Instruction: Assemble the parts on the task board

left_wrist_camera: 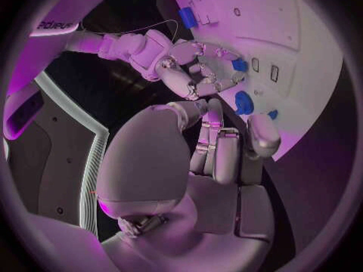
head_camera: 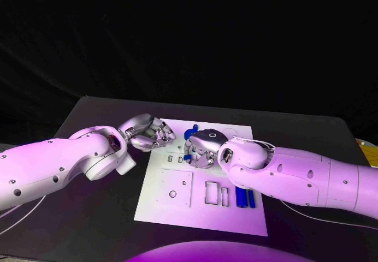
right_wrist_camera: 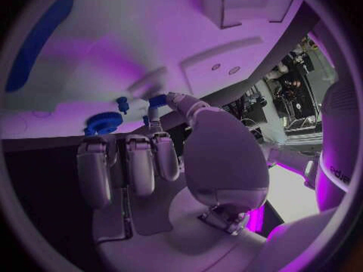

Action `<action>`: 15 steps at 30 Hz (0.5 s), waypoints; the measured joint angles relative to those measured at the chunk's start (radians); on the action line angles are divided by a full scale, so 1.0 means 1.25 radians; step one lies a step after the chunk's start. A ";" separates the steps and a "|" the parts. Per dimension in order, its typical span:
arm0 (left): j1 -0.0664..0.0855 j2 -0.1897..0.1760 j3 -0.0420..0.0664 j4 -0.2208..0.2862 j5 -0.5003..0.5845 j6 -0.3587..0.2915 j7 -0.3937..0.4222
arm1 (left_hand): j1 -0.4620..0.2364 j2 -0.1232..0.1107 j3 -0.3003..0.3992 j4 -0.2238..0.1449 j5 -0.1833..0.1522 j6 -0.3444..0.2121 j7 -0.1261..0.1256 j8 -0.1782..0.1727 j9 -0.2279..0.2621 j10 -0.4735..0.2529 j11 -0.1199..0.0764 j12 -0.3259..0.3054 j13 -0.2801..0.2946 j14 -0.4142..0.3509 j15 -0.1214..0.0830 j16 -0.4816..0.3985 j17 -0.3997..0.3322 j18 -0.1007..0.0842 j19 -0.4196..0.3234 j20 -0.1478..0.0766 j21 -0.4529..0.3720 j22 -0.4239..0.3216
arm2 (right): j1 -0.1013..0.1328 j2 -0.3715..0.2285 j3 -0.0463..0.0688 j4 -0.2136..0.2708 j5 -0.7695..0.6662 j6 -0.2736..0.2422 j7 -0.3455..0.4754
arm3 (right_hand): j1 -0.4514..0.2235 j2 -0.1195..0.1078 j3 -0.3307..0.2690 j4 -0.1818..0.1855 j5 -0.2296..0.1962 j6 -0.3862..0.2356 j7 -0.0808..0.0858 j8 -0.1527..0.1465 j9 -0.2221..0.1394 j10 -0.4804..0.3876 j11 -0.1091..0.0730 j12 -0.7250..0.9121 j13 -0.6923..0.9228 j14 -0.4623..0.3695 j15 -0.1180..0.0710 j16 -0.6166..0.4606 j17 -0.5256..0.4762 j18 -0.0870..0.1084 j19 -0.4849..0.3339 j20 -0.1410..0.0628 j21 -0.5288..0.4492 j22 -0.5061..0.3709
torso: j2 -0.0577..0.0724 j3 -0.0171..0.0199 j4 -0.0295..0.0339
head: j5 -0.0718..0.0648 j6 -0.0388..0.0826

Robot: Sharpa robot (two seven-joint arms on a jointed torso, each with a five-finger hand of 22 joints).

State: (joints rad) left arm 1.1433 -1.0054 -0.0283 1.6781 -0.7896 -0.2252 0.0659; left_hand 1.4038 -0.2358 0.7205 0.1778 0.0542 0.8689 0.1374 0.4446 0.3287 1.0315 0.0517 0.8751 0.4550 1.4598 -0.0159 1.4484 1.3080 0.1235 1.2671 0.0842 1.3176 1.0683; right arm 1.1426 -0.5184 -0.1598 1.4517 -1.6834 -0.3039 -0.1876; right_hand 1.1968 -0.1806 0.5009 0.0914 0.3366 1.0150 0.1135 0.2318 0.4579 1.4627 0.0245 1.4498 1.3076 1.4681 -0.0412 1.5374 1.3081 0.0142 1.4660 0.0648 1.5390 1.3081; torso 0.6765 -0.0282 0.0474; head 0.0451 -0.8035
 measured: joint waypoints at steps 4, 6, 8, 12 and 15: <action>0.000 0.000 0.000 0.000 0.003 -0.005 0.000 | 0.000 0.000 0.000 0.000 0.000 0.000 0.000 0.000 0.000 0.000 0.000 0.000 0.000 0.000 0.000 0.000 0.000 0.000 0.000 0.000 0.000 0.001 | -0.002 0.001 0.000 -0.002 -0.001 0.000 -0.006 | 0.000 0.000 -0.002 0.002 -0.010 0.002 -0.002 -0.001 0.000 0.000 0.000 0.000 0.000 0.000 0.000 0.000 0.000 0.000 0.000 0.000 0.000 0.000 | 0.000 0.0001 0.0002 | 0.000 -0.001; 0.000 0.000 0.000 0.000 0.005 -0.007 0.000 | -0.001 -0.001 0.000 0.000 0.000 0.000 0.000 0.000 0.000 0.000 0.000 0.000 0.000 0.000 0.000 0.000 0.000 0.000 0.000 0.000 0.000 0.001 | -0.003 0.001 0.000 -0.003 -0.002 0.000 -0.009 | -0.003 -0.003 -0.005 0.005 -0.020 0.002 -0.003 -0.001 0.006 0.000 0.000 -0.003 0.000 0.000 0.000 0.000 0.000 0.000 0.000 0.000 0.000 0.000 | 0.000 0.0002 0.0002 | 0.000 -0.002; 0.000 0.001 0.000 -0.001 0.007 -0.008 0.000 | -0.003 -0.003 0.000 0.000 0.000 0.000 0.000 0.000 -0.001 0.000 0.000 0.000 0.000 0.000 0.000 0.000 0.000 0.000 0.000 0.000 0.000 0.001 | -0.003 0.002 0.000 -0.003 -0.003 -0.001 -0.012 | -0.007 -0.007 -0.008 0.008 -0.032 0.002 -0.003 -0.001 0.031 -0.001 0.001 -0.003 0.000 0.000 0.000 0.000 0.000 0.000 0.000 0.000 -0.003 0.000 | 0.001 0.0002 0.0002 | 0.001 -0.002; 0.000 0.001 0.000 -0.001 0.009 -0.010 0.000 | -0.004 -0.004 0.000 0.000 0.000 0.000 0.000 0.000 -0.001 0.000 0.000 0.000 0.000 0.000 0.000 0.000 0.000 0.000 0.000 0.000 0.000 0.001 | -0.004 0.002 0.000 -0.004 -0.004 -0.002 -0.015 | -0.013 -0.013 -0.016 0.016 -0.060 -0.001 0.001 -0.006 0.034 -0.004 0.004 -0.003 0.000 -0.003 0.003 0.000 0.000 0.000 0.000 0.000 -0.006 0.000 | 0.001 0.0006 0.0000 | 0.001 -0.003; 0.000 0.001 0.000 -0.002 0.010 -0.011 0.000 | -0.004 -0.004 0.000 0.000 0.000 0.000 0.000 -0.003 -0.001 0.000 0.000 0.002 0.000 0.000 0.000 0.000 0.000 0.000 0.000 0.000 0.002 0.001 | -0.005 0.002 0.000 -0.004 -0.004 -0.003 -0.017 | -0.016 -0.016 -0.020 0.020 -0.075 -0.012 0.006 -0.013 0.032 -0.008 0.008 -0.007 0.000 -0.001 0.005 0.000 0.000 0.000 0.000 0.006 -0.010 0.000 | 0.001 0.0007 0.0000 | 0.001 -0.003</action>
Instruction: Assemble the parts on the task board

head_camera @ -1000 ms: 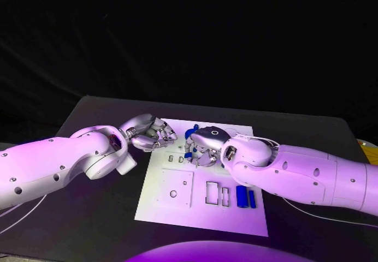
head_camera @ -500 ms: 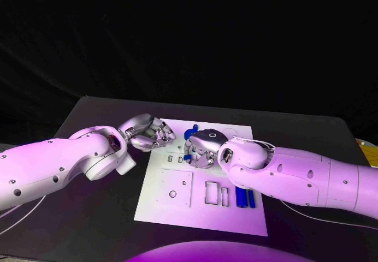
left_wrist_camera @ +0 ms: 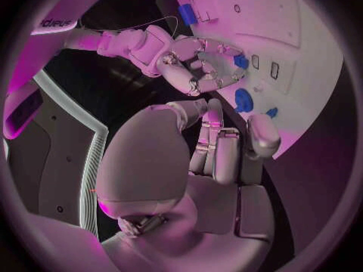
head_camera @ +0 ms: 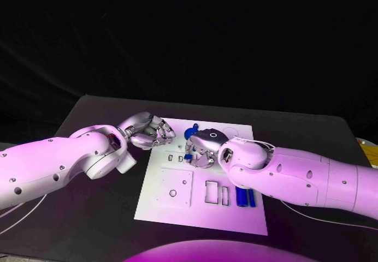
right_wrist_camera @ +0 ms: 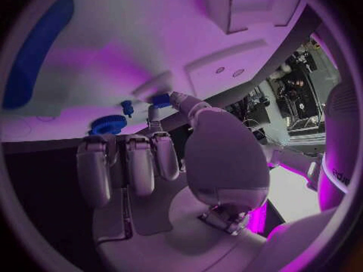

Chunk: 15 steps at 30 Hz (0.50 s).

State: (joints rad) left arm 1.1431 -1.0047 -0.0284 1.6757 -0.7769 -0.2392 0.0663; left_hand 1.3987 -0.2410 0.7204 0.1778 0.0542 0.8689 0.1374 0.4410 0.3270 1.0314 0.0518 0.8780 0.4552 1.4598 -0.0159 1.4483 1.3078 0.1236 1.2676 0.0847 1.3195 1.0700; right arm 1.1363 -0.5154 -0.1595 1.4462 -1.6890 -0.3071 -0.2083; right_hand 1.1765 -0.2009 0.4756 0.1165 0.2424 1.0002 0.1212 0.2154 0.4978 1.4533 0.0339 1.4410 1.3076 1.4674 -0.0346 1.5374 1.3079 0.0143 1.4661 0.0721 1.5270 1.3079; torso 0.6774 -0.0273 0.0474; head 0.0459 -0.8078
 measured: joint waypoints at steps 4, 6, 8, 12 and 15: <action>0.000 0.000 0.000 -0.001 0.001 -0.001 -0.001 | 0.000 0.000 0.000 0.000 0.000 0.000 0.000 -0.002 0.000 0.000 0.000 0.001 0.001 0.000 0.000 0.000 0.000 0.000 0.002 0.002 0.002 0.001 | -0.001 -0.001 0.000 0.000 0.000 0.000 -0.002 | -0.013 -0.013 -0.013 0.013 -0.005 -0.013 0.008 -0.009 -0.007 -0.009 0.009 -0.009 0.000 -0.002 0.004 0.000 0.000 0.000 0.000 0.000 -0.006 0.000 | 0.000 0.0001 0.0000 | 0.000 -0.001; 0.000 0.000 0.000 -0.002 0.001 -0.001 -0.001 | 0.000 0.000 0.000 0.000 0.000 0.000 0.000 -0.002 0.000 0.000 0.000 0.001 0.001 0.002 0.002 0.000 0.000 -0.007 0.002 0.002 0.002 0.003 | -0.002 -0.003 -0.001 0.002 0.000 0.001 -0.002 | -0.010 -0.015 -0.020 0.017 -0.005 -0.013 0.008 -0.013 -0.008 -0.008 0.008 -0.012 0.000 0.001 0.006 0.000 0.000 0.000 0.000 0.006 -0.006 0.000 | 0.000 0.0001 -0.0003 | 0.000 -0.002; 0.000 0.000 0.000 -0.003 0.002 -0.001 -0.001 | 0.000 0.000 0.000 0.000 0.000 0.000 0.000 -0.002 0.000 0.000 0.000 0.001 0.001 0.003 0.003 0.000 0.000 -0.013 0.002 0.002 0.002 0.003 | -0.002 -0.003 -0.001 0.003 0.000 0.001 -0.003 | -0.011 -0.017 -0.027 0.021 -0.005 -0.021 0.010 -0.013 -0.009 -0.011 0.011 -0.015 0.000 0.001 0.006 0.000 0.000 0.000 0.000 0.006 -0.009 0.000 | 0.000 0.0001 -0.0005 | 0.000 -0.002; 0.000 0.000 0.000 -0.004 0.002 -0.001 -0.002 | 0.000 0.000 0.000 0.000 0.000 0.000 0.000 -0.002 -0.001 0.003 0.003 0.001 0.001 0.003 0.003 0.000 0.000 -0.013 0.002 0.002 0.002 0.004 | -0.002 -0.007 -0.001 0.005 -0.001 0.001 -0.005 | -0.012 -0.019 -0.032 0.023 -0.008 -0.021 0.010 -0.018 -0.009 -0.014 0.014 -0.017 0.000 -0.002 0.009 0.000 0.000 0.000 0.000 0.006 -0.012 0.000 | 0.000 0.0001 -0.0009 | 0.000 -0.002; 0.000 0.000 0.000 -0.005 0.002 -0.001 -0.003 | 0.000 0.000 0.000 0.000 0.000 0.000 0.000 -0.002 -0.001 0.003 0.003 0.001 0.001 0.003 0.003 0.000 0.000 -0.013 0.002 0.002 0.001 0.005 | -0.002 -0.010 -0.001 0.006 -0.001 0.001 -0.006 | -0.012 -0.019 -0.034 0.025 -0.008 -0.022 0.011 -0.018 -0.009 -0.014 0.014 -0.018 0.000 -0.002 0.009 0.000 0.000 0.000 0.000 0.006 -0.012 0.000 | 0.000 0.0001 -0.0009 | 0.000 -0.002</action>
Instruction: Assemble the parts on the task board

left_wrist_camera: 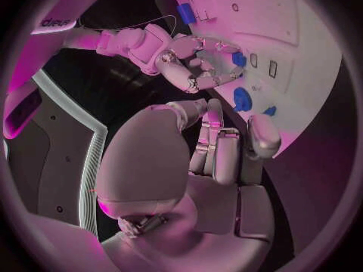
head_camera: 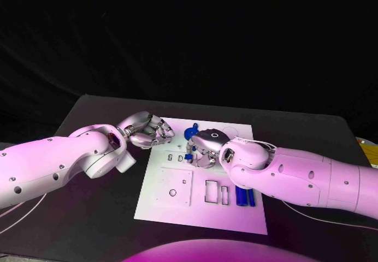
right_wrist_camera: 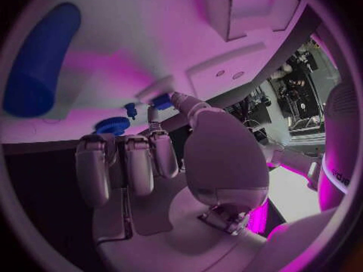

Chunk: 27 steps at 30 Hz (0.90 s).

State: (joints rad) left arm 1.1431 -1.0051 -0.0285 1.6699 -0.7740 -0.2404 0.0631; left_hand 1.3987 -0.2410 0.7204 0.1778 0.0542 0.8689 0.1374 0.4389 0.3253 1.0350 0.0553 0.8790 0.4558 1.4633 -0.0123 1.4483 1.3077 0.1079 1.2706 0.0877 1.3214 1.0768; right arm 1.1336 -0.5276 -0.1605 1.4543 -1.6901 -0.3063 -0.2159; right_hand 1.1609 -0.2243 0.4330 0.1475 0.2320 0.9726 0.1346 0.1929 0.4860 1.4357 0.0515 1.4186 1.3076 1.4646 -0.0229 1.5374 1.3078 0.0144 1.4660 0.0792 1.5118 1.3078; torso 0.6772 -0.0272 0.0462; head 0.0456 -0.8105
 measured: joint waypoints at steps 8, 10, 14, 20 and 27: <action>0.000 0.000 0.000 -0.003 0.001 0.000 -0.003 | 0.000 0.000 0.000 0.000 0.000 0.000 0.000 0.000 0.000 0.000 0.000 0.000 0.001 0.000 0.000 0.000 0.000 0.000 0.000 0.000 0.000 0.000 | -0.001 -0.009 0.000 0.009 -0.001 -0.001 -0.003 | 0.000 0.000 -0.006 0.003 0.000 -0.002 0.002 0.000 -0.001 -0.002 0.002 0.000 0.000 0.000 0.000 0.000 0.000 0.000 0.000 0.000 0.000 0.000 | 0.000 0.0000 0.0002 | -0.001 -0.002; 0.000 0.000 0.000 -0.003 0.001 0.000 -0.003 | 0.000 0.000 0.000 0.000 0.000 0.000 0.000 -0.003 -0.001 0.000 0.000 0.000 0.001 0.000 0.000 0.000 0.000 0.000 0.000 0.000 0.003 0.001 | -0.002 -0.010 0.000 0.011 -0.001 -0.002 -0.004 | -0.003 -0.003 -0.009 0.005 0.000 -0.002 0.002 0.000 -0.001 -0.003 0.003 0.000 0.000 0.000 0.000 0.000 0.000 0.000 0.000 0.000 -0.002 0.000 | 0.000 0.0000 0.0002 | -0.001 -0.002; 0.000 0.000 0.000 -0.004 0.001 0.000 -0.004 | 0.000 0.000 0.000 0.000 0.000 0.000 0.000 -0.003 -0.001 0.000 0.000 0.000 0.001 0.000 0.000 0.003 0.000 0.000 0.000 0.000 0.003 0.003 | -0.003 -0.013 0.000 0.014 -0.001 -0.005 -0.005 | -0.003 -0.003 -0.011 0.007 0.000 -0.002 0.002 0.000 -0.001 -0.003 0.003 0.000 0.000 0.000 0.000 0.000 0.000 0.000 0.000 0.000 -0.004 0.000 | 0.000 -0.0001 0.0002 | -0.001 -0.002; 0.000 0.000 0.000 -0.005 0.001 0.000 -0.006 | 0.000 0.000 0.000 0.000 0.000 0.000 0.000 -0.003 -0.001 0.000 0.000 0.000 0.001 0.000 0.000 0.003 0.000 0.000 0.000 0.000 0.003 0.003 | -0.004 -0.016 0.000 0.016 -0.001 -0.006 -0.006 | -0.003 -0.003 -0.013 0.009 0.000 -0.002 0.002 0.000 -0.001 -0.003 0.003 0.000 0.000 0.000 0.000 0.000 0.000 0.000 0.000 0.000 -0.004 0.000 | 0.000 -0.0005 0.0004 | -0.001 -0.002; 0.000 0.000 0.000 -0.005 0.001 0.000 -0.008 | 0.000 0.000 0.000 0.000 0.000 0.000 0.000 -0.003 -0.001 0.000 0.000 0.000 0.001 0.000 0.000 0.003 0.000 0.000 0.000 0.000 0.003 0.003 | -0.004 -0.014 0.000 0.016 -0.003 -0.007 -0.008 | 0.029 0.012 -0.015 0.007 -0.016 0.003 -0.003 0.000 0.002 -0.003 0.003 0.000 0.000 0.000 0.000 0.000 0.000 0.000 0.000 0.000 -0.004 0.000 | 0.000 -0.0005 0.0003 | -0.002 -0.003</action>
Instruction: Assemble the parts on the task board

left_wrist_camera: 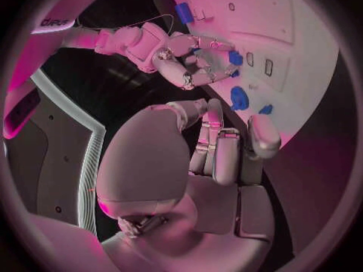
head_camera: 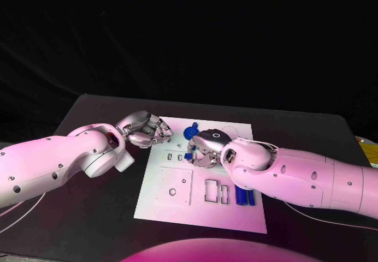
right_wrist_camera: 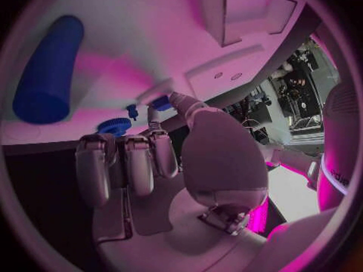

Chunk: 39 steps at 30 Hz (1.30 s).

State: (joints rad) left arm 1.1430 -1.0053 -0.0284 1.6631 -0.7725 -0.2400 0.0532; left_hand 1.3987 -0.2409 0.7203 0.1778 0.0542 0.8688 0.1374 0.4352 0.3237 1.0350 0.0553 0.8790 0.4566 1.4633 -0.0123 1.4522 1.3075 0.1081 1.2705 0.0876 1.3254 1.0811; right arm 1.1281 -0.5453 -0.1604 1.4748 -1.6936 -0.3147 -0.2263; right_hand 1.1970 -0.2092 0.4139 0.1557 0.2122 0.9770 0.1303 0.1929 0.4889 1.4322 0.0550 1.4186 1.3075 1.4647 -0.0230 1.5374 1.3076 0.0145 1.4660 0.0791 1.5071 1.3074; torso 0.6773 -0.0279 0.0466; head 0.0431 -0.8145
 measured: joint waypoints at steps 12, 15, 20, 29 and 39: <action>0.000 0.001 0.000 -0.001 0.000 0.000 -0.003 | 0.000 0.000 0.000 0.000 0.000 0.000 0.000 0.000 0.000 0.000 0.000 0.000 0.000 0.000 0.000 0.000 0.000 0.000 0.003 0.003 0.000 0.001 | -0.001 0.007 0.001 -0.004 -0.011 -0.004 -0.015 | 0.032 0.020 0.019 -0.010 -0.029 0.010 -0.004 0.003 0.002 0.003 -0.003 0.000 0.000 0.000 0.000 0.000 0.000 0.000 0.000 0.000 0.000 0.000 | 0.000 0.0000 0.0008 | -0.001 -0.003; 0.000 0.001 0.000 -0.001 0.000 0.000 -0.003 | 0.000 0.000 0.000 0.000 0.000 0.000 0.000 0.000 -0.001 0.000 0.000 0.000 0.000 0.000 0.000 0.000 0.000 0.000 0.003 0.003 0.000 0.002 | -0.002 0.008 0.001 -0.004 -0.014 -0.005 -0.019 | 0.037 0.022 0.021 -0.012 -0.029 0.011 -0.005 0.007 0.002 0.003 -0.003 0.000 0.000 0.000 0.000 0.000 0.000 0.000 0.000 0.000 0.003 0.000 | 0.000 0.0000 0.0008 | -0.002 -0.003; 0.000 0.002 0.000 -0.001 0.000 0.000 -0.004 | 0.000 0.000 0.000 0.000 0.000 0.000 0.000 -0.003 -0.001 0.000 0.000 0.000 0.000 0.000 0.000 0.000 0.000 0.000 0.003 0.003 0.000 0.002 | -0.003 0.009 0.001 -0.005 -0.018 -0.006 -0.025 | 0.046 0.019 0.033 -0.019 -0.021 0.016 -0.010 0.008 0.002 0.006 -0.006 0.000 0.000 0.000 0.000 0.000 0.000 0.000 0.000 0.000 0.003 0.000 | 0.000 0.0000 0.0006 | -0.001 -0.004; 0.000 0.002 0.000 -0.001 0.000 0.001 -0.005 | 0.000 0.000 0.000 0.000 0.000 0.000 0.000 -0.003 -0.003 0.000 0.000 0.000 0.001 0.000 0.000 0.000 0.000 0.000 0.003 0.003 0.003 0.003 | -0.006 -0.001 0.000 0.003 -0.021 -0.033 -0.027 | 0.066 0.026 0.096 -0.037 0.056 0.022 -0.010 0.010 0.002 0.013 -0.013 0.005 0.000 0.003 -0.003 0.000 0.000 0.000 0.000 0.000 0.010 0.001 | -0.001 0.0001 0.0002 | -0.001 -0.002; -0.010 0.003 0.000 0.002 -0.016 0.001 0.014 | 0.000 0.000 0.009 -0.004 0.000 0.000 0.000 -0.012 -0.007 0.000 0.000 0.000 0.002 0.000 0.000 0.000 0.000 0.000 0.003 0.003 0.003 -0.004 | -0.007 -0.020 0.000 0.029 0.007 -0.109 -0.008 | 0.065 0.028 0.153 -0.080 0.171 0.021 -0.007 0.009 0.001 0.013 -0.013 0.005 0.000 0.003 -0.003 0.000 0.000 0.000 0.000 0.000 0.013 0.000 | -0.001 0.0004 0.0000 | -0.001 0.004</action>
State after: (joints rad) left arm 1.1303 -1.0011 -0.0287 1.6658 -0.7919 -0.2390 0.0712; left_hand 1.3988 -0.2409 0.7315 0.1724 0.0542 0.8688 0.1373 0.4197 0.3143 1.0350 0.0554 0.8790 0.4590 1.4633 -0.0123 1.4521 1.3074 0.1083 1.2741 0.0912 1.3293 1.0763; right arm 1.1199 -0.5703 -0.1602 1.5107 -1.6854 -0.4508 -0.2357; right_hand 1.2779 -0.1746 0.6049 0.0563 0.4264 1.0032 0.1215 0.2037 0.4896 1.4484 0.0388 1.4254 1.3076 1.4685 -0.0269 1.5374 1.3074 0.0145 1.4659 0.0790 1.5237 1.3080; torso 0.6756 -0.0274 0.0466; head 0.0416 -0.8097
